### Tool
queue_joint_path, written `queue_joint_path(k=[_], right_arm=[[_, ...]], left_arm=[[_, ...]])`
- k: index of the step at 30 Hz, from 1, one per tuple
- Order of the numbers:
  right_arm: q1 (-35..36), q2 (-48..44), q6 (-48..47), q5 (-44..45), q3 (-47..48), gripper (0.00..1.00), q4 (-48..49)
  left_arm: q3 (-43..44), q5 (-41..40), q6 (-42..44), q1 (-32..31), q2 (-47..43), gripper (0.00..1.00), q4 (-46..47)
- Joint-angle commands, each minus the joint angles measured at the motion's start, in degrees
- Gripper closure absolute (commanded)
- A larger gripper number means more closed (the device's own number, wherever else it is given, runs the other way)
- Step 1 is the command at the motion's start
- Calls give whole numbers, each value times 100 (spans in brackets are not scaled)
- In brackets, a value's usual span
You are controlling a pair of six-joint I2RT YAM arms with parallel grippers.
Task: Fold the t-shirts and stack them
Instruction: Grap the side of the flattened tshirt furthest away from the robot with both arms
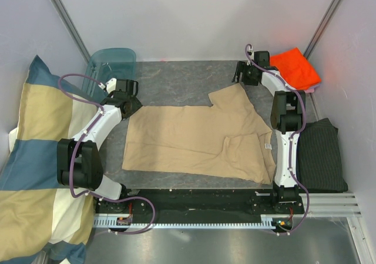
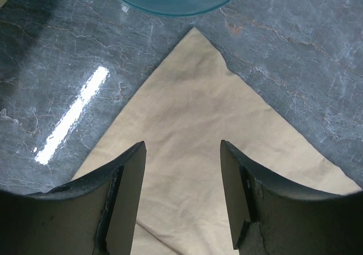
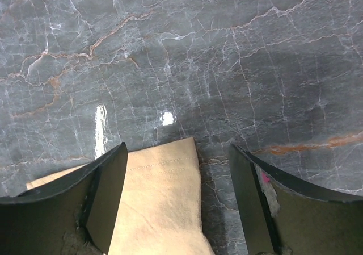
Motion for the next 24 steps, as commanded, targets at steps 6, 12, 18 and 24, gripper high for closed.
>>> queue_joint_path(k=[6,12,18,24], right_arm=[[0,121,-265,-81,-232,23,-689],[9,121,-274,-160,-346,26,-795],[44,51,-283,-222,-496,26,-812],[123,-72,-300,-248,-645,26,-857]], left_arm=[[62,-190,27,39,-131,38,-35],[36,-172,-9,39,-122,38,-62],[-43,-207,-26,39,-175,38,-71],[-96,-225,-53,39,-210,38,-62]])
